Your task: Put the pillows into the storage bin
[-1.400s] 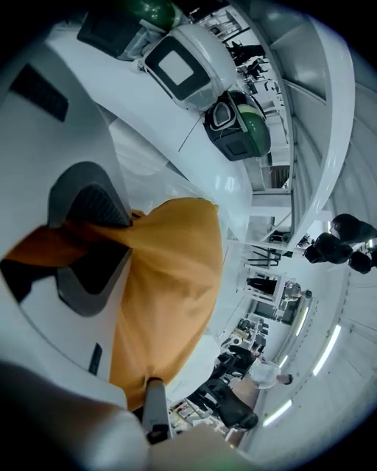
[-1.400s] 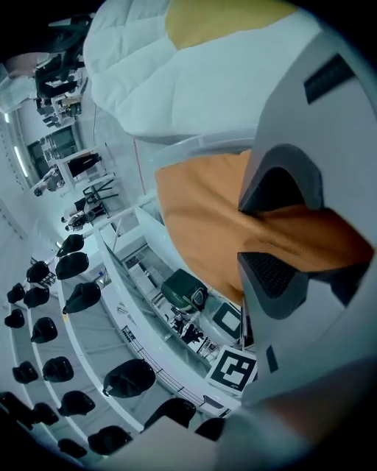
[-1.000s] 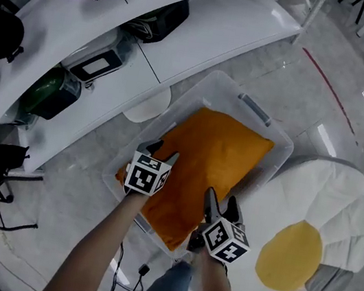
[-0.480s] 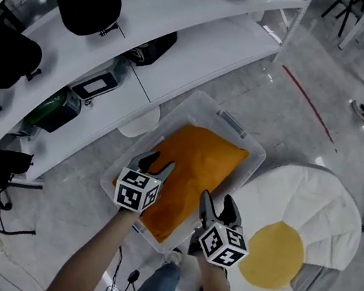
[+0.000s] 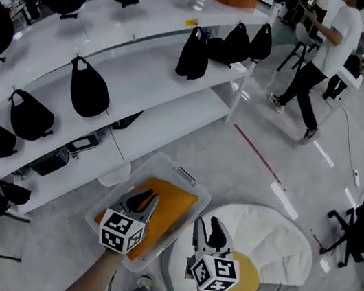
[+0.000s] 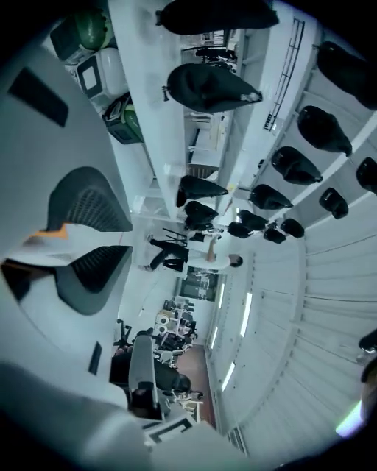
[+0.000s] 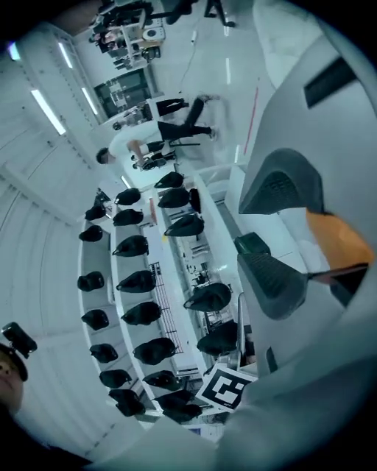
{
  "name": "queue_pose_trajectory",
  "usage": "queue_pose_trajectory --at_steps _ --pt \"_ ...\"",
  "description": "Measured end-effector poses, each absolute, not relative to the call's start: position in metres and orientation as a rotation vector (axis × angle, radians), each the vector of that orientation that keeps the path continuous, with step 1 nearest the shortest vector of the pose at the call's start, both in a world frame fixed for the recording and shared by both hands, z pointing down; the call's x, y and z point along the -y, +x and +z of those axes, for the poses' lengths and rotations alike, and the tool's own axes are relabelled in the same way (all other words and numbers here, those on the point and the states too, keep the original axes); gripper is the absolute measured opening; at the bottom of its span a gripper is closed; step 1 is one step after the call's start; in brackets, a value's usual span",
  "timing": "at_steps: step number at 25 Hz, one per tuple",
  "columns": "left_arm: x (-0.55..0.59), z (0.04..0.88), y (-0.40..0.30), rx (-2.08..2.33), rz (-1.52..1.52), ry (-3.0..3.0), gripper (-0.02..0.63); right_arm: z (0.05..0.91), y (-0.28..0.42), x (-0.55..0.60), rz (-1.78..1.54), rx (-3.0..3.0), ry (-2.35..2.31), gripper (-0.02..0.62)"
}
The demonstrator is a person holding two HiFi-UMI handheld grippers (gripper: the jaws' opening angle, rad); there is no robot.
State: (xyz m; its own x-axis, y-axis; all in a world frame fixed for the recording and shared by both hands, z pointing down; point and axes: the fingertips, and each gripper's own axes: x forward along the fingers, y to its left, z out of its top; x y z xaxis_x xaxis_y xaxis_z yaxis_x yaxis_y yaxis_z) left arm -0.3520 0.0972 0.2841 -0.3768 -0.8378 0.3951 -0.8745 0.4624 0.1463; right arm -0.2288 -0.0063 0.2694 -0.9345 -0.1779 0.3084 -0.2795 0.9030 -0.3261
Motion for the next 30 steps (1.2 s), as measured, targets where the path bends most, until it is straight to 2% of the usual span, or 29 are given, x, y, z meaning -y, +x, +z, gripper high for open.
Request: queue_pose_trajectory --at_steps 7,13,15,19,30 --pt "-0.067 0.123 -0.277 2.409 0.062 1.604 0.031 0.119 -0.150 0.045 0.393 2.944 0.436 0.099" --pt "-0.070 0.046 -0.203 2.437 0.032 1.693 0.023 0.041 -0.065 0.043 0.238 3.031 0.505 0.027" --pt "-0.070 0.030 -0.183 2.454 0.006 1.700 0.021 0.020 -0.039 0.046 0.226 3.049 0.568 0.002" --pt "-0.070 0.021 -0.142 2.444 0.001 1.730 0.021 0.003 0.006 0.052 0.233 3.064 0.650 0.002" --pt "-0.051 0.017 -0.102 2.402 0.007 1.879 0.020 0.006 0.054 0.058 0.244 3.078 0.743 0.000"
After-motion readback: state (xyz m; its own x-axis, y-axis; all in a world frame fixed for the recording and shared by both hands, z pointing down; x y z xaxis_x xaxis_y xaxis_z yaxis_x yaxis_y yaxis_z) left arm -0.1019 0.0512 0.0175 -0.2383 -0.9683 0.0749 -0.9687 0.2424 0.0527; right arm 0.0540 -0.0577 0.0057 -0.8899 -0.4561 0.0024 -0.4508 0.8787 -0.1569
